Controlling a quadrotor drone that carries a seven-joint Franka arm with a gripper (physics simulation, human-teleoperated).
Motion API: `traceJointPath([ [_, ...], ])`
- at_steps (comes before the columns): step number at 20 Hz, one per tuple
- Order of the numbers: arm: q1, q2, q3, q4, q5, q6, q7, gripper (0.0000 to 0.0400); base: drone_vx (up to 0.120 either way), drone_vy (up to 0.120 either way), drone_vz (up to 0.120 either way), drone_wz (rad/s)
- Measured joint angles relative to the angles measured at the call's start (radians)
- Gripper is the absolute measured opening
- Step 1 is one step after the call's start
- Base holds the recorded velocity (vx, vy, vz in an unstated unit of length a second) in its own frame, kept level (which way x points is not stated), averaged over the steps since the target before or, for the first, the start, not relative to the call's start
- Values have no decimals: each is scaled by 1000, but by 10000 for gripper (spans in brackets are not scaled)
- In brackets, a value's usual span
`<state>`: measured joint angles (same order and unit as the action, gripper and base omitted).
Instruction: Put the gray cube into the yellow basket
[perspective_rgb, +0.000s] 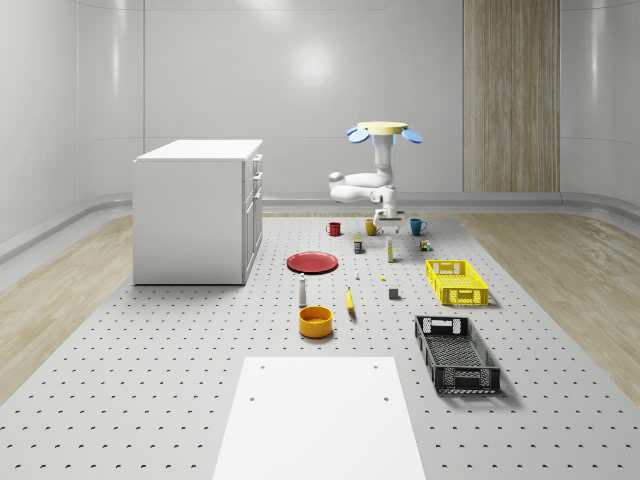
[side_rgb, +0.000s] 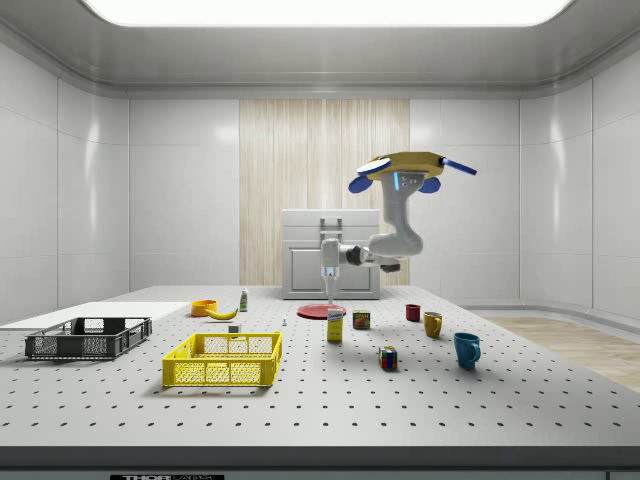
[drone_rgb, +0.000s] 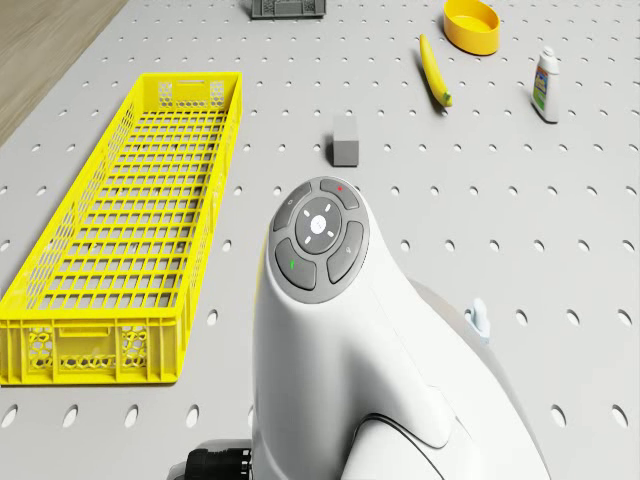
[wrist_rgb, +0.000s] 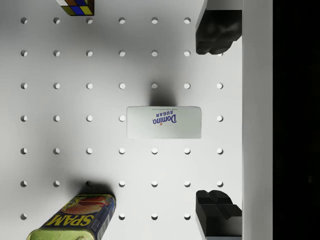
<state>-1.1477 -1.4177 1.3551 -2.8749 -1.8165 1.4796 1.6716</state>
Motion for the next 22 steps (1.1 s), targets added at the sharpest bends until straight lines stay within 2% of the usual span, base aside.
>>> traceJointPath([
  [2, -1, -5, 1, 0, 2, 5, 1, 400, 120, -80, 0, 0],
  [8, -4, -19, 3, 1, 8, 18, 4, 400, 120, 0, 0, 0],
  [11, -6, -26, 5, 1, 11, 24, 5, 400, 120, -80, 0, 0],
  [15, -8, -34, 6, 2, 14, 32, 7, 400, 120, 0, 0, 0],
  [22, -11, -48, 8, 2, 20, 45, 9, 400, 120, 0, -109, 0],
])
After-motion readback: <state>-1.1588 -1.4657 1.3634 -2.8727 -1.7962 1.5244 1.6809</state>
